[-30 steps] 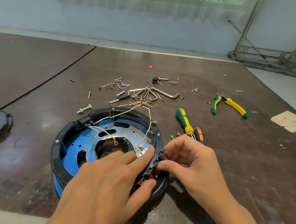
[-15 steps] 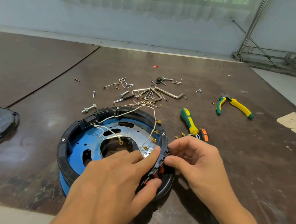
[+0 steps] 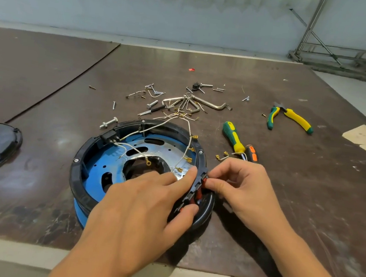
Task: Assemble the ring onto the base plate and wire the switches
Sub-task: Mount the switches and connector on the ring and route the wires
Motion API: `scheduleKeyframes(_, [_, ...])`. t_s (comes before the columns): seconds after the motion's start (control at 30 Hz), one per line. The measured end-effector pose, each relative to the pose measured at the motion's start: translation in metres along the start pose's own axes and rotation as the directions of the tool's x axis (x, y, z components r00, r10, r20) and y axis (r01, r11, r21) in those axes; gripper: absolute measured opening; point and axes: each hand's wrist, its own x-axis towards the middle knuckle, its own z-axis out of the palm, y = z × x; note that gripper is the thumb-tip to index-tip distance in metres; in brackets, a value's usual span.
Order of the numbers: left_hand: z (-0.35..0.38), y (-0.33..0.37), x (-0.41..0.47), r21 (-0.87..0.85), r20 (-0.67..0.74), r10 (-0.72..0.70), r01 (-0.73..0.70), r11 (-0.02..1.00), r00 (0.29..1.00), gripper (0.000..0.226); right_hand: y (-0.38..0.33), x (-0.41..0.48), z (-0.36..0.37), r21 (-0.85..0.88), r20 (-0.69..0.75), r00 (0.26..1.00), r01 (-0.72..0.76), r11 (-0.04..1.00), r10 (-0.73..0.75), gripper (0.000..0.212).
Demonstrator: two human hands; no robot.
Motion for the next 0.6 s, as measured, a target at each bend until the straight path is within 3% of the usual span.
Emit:
scheduleKeyframes(0.2, [-0.001, 0.0, -0.001, -0.005, -0.018, 0.0, -0.001, 1.0, 1.0, 0.061, -0.003, 0.001, -0.009, 0.048, 0.11, 0.994, -0.015, 0.999, 0.009, 0.008])
scheduleKeyframes(0.3, [0.0, -0.002, -0.002, -0.101, -0.052, -0.023, 0.018, 0.995, 0.998, 0.065, -0.007, 0.0, -0.013, 0.043, 0.141, 0.989, -0.043, 0.998, 0.036, 0.013])
scheduleKeyframes(0.37, [0.002, -0.003, -0.003, -0.174, -0.067, -0.022, 0.01, 0.985, 0.998, 0.061, -0.013, -0.002, -0.011, 0.025, 0.103, 0.994, -0.031, 0.999, 0.028, 0.02])
scheduleKeyframes(0.47, [0.007, -0.003, -0.002, -0.26, -0.136, -0.047, 0.01, 0.966, 0.99, 0.055, -0.026, -0.009, 0.007, 0.162, 0.009, 1.0, -0.013, 0.987, 0.012, 0.025])
scheduleKeyframes(0.6, [0.009, -0.001, -0.003, -0.366, -0.262, -0.069, -0.033, 0.93, 0.963, 0.038, -0.032, -0.019, 0.026, -0.197, 0.072, 0.988, 0.147, 0.969, -0.136, 0.029])
